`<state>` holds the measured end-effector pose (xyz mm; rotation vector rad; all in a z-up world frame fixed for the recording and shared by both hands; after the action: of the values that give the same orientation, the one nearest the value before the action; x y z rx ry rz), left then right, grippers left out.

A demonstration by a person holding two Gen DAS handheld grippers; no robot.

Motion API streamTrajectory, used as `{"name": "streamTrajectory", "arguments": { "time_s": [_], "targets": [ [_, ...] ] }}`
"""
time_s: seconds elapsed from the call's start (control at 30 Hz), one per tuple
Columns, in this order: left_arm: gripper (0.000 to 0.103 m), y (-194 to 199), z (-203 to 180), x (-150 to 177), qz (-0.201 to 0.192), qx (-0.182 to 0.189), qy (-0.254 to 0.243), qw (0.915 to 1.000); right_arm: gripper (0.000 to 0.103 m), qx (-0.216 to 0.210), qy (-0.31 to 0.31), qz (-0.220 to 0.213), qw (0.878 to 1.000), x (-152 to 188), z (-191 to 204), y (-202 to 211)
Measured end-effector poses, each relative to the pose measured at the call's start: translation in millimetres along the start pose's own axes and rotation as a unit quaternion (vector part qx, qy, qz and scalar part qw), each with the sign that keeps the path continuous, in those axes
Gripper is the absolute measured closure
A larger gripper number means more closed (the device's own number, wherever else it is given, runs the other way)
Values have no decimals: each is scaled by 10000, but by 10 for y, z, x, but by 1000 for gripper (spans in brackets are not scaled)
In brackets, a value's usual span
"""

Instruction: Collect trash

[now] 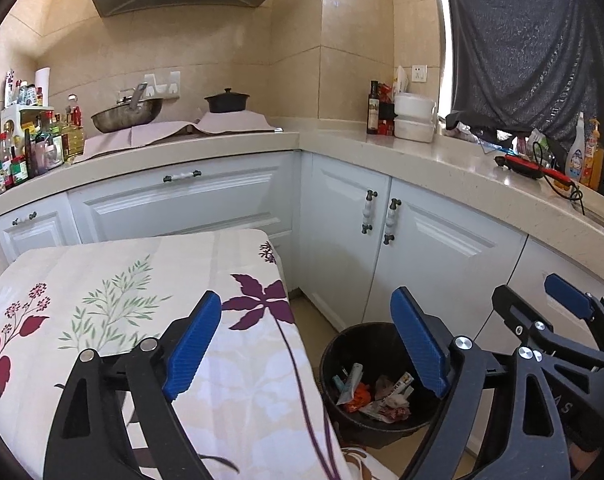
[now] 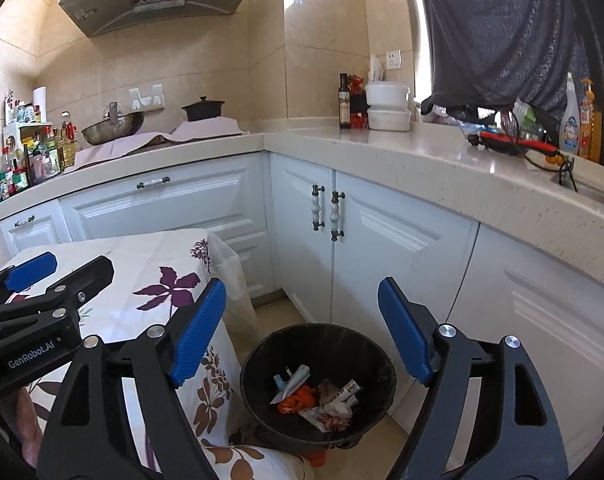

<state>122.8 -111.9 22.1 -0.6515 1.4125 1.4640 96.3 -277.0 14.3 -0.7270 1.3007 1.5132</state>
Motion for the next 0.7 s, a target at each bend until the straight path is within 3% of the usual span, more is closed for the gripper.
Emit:
{"name": "streamTrajectory", "arguments": {
  "time_s": [0.7],
  "targets": [
    [18, 408, 378, 62, -228, -219, 228, 9992, 22, -139, 268, -257, 9992, -78, 343, 362]
  ]
}}
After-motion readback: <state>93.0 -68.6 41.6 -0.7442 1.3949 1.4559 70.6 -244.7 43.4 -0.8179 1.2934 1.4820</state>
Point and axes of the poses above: each gripper's, at about its wrist camera, not at the fingertips, and y roughly against the way its jaws point, z to its left, x to its underside, the point moved 8 cm from there along -y, roughly the way its jaws point, and after that the axes turned 14 degrees about -y, right-handed, at the moved point
